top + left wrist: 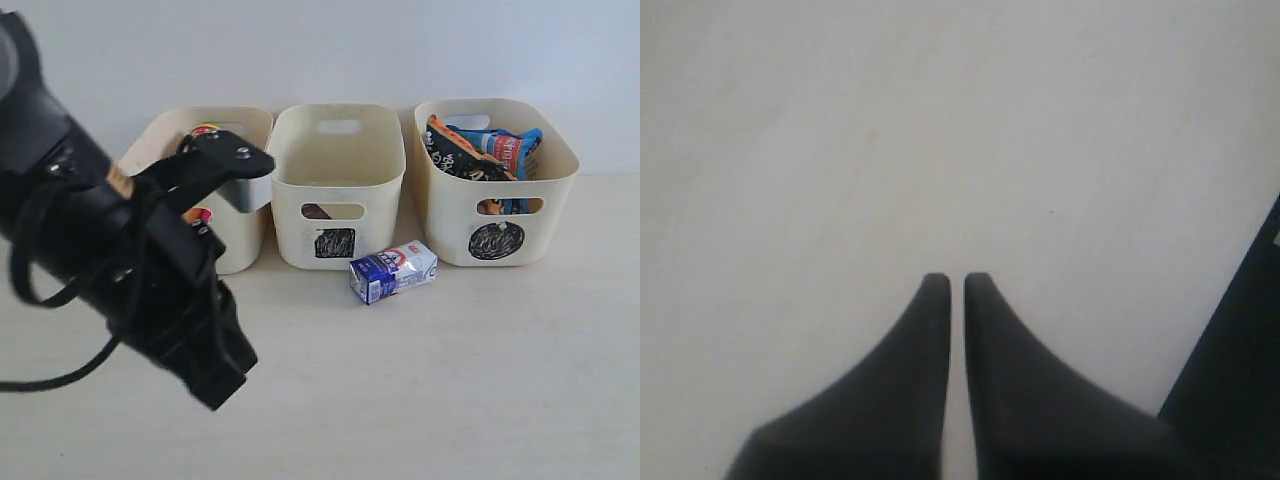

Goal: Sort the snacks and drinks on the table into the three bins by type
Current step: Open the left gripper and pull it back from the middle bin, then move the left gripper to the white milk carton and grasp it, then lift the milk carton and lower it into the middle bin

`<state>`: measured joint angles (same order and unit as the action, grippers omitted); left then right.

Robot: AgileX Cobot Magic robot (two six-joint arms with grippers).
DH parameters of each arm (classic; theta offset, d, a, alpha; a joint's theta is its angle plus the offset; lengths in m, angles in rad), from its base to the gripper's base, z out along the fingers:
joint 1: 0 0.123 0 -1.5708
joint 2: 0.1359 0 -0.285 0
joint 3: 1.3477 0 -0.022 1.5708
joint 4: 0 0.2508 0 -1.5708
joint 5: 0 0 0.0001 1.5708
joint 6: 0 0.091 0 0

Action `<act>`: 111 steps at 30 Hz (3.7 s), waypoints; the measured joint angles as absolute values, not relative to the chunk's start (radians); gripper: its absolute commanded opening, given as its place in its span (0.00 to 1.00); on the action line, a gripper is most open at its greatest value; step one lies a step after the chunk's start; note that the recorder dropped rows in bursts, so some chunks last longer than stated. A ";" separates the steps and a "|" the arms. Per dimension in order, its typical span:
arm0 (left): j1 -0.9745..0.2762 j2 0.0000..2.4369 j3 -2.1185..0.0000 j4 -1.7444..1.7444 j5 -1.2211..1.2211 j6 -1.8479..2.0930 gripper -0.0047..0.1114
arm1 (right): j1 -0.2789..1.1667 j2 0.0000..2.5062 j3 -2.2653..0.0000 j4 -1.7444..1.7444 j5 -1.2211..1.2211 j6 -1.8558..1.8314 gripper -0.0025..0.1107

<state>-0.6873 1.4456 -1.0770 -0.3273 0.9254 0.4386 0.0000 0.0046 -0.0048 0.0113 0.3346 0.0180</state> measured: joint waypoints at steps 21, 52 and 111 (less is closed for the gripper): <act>-0.690 1.470 -0.954 -0.527 0.544 0.733 0.75 | 0.000 0.005 -0.005 0.011 0.333 0.018 0.02; -0.718 2.354 -1.821 0.109 0.543 0.238 0.76 | 0.000 0.005 -0.005 0.011 0.333 0.018 0.02; -0.882 2.244 -1.667 0.108 0.741 0.328 0.37 | 0.000 0.005 -0.005 0.011 0.331 0.018 0.02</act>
